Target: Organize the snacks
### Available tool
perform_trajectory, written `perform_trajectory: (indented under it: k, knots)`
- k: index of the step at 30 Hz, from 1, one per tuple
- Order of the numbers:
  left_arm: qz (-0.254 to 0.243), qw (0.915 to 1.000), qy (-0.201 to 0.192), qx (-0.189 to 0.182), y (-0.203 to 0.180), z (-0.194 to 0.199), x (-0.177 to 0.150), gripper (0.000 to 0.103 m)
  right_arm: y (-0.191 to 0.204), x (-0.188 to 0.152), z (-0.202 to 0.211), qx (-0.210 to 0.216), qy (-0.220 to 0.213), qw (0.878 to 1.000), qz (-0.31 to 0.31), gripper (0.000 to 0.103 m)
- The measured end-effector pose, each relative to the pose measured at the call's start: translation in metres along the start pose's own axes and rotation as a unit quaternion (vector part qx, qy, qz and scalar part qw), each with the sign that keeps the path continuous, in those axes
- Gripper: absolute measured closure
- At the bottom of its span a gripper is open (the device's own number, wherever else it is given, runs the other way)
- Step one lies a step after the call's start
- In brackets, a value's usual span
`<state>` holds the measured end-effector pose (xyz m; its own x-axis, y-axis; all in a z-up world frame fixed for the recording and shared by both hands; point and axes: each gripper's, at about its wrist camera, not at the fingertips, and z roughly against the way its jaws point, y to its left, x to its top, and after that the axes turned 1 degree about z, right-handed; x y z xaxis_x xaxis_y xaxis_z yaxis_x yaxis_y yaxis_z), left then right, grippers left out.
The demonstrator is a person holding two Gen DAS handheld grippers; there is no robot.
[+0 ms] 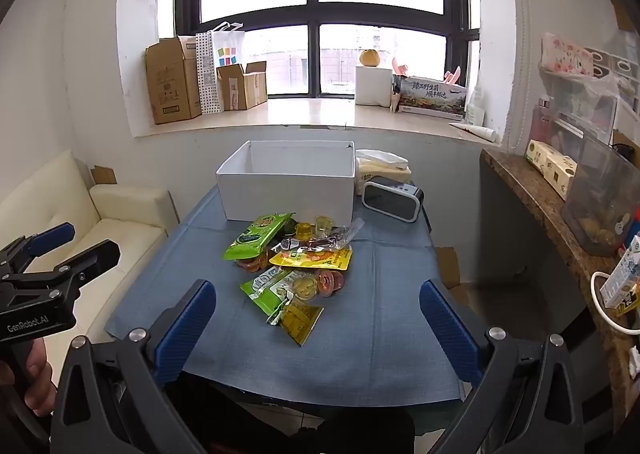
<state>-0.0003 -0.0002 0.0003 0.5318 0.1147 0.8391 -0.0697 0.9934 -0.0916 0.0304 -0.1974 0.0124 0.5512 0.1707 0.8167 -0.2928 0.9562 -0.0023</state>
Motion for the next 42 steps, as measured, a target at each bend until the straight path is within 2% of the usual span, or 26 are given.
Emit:
perform_trajectory:
  k: [42]
  knots:
    - [-0.014,0.9999,0.008,-0.002,-0.0033,0.0008,0.0002,0.0,0.0018,-0.0028,-0.0023,0.004,0.002,1.0,-0.001,0.0]
